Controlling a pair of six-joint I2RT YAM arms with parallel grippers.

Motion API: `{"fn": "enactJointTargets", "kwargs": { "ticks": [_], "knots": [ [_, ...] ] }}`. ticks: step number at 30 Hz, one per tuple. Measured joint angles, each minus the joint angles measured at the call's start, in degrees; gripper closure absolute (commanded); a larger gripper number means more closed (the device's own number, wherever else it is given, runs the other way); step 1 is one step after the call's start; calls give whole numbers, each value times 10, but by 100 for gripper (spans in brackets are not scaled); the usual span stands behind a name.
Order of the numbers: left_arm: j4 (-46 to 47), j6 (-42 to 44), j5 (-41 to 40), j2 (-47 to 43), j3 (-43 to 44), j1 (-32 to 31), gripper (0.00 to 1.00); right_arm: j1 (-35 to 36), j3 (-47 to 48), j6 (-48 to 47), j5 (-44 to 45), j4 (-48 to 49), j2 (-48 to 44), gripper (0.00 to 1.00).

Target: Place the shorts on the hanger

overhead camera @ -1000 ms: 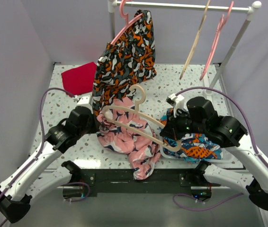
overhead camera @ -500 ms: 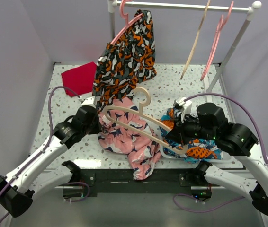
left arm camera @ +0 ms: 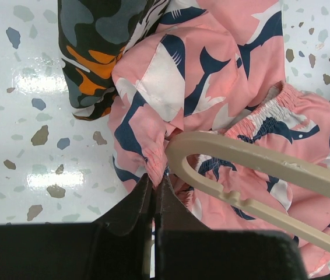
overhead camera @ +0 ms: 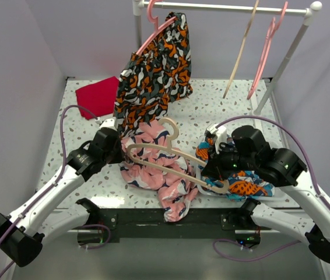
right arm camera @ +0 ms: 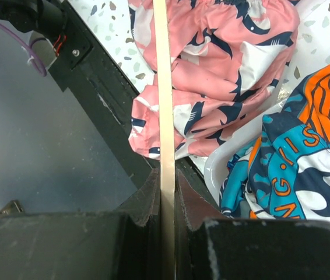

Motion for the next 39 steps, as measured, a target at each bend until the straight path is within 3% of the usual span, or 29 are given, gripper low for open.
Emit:
{"fn": "enactJointTargets", "kwargs": {
  "ticks": [25, 39],
  "knots": [
    [0, 12, 1, 0, 0, 16, 100, 25, -13, -3, -24, -1, 3, 100],
    [-42, 35, 24, -67, 30, 19, 100, 35, -84, 48, 2, 117, -30, 100]
  ]
}}
